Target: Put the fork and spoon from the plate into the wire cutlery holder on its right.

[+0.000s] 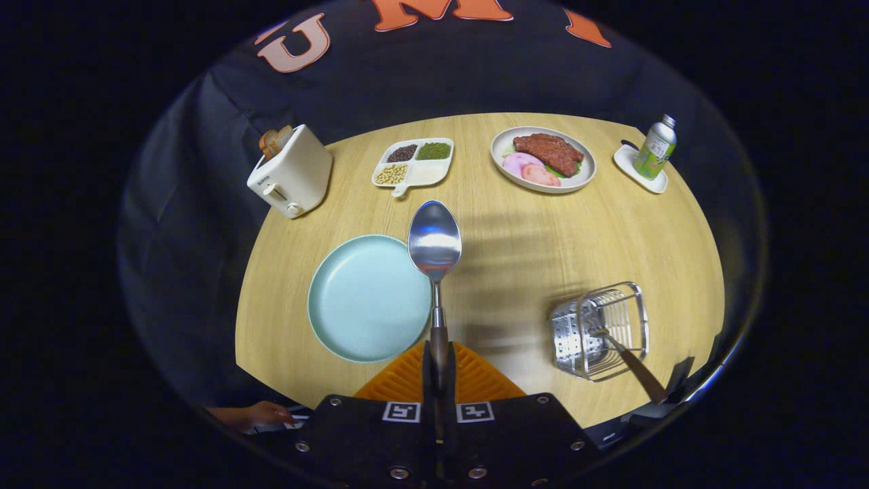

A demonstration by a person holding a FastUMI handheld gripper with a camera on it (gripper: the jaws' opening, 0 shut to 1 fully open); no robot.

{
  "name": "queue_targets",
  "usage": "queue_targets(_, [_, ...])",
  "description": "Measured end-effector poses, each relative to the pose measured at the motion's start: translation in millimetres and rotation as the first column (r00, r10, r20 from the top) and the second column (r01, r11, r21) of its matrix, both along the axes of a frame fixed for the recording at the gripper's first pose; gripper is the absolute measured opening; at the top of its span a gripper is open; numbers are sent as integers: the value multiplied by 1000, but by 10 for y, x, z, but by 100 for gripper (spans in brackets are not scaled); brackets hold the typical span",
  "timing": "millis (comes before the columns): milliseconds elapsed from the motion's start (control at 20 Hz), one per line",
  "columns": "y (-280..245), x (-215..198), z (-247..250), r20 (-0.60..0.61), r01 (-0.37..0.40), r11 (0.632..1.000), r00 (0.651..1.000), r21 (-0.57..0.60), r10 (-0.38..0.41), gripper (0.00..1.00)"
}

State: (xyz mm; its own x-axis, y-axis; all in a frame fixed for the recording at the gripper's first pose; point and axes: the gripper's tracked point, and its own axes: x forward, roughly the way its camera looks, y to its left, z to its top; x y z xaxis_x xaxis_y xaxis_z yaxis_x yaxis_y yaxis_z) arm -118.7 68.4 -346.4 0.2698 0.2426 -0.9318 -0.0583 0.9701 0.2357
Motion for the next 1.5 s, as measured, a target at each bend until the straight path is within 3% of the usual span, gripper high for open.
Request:
queue_targets(200, [-428, -188, -23, -41, 46, 998, 998, -36, -47, 5])
queue_targets(450, [-918, -422, -76, -107, 49, 994, 992, -94, -59, 5])
queue_targets(800, [-1117, -647, -269, -216, -23, 993, 976, -120, -4, 5])
queue_targets(1150, [-1152, -574, -270, -213, -46, 992, 977, -115, 21, 9])
queue_targets(1500, [-1133, -193, -20, -58, 9, 998, 998, -57, -12, 12])
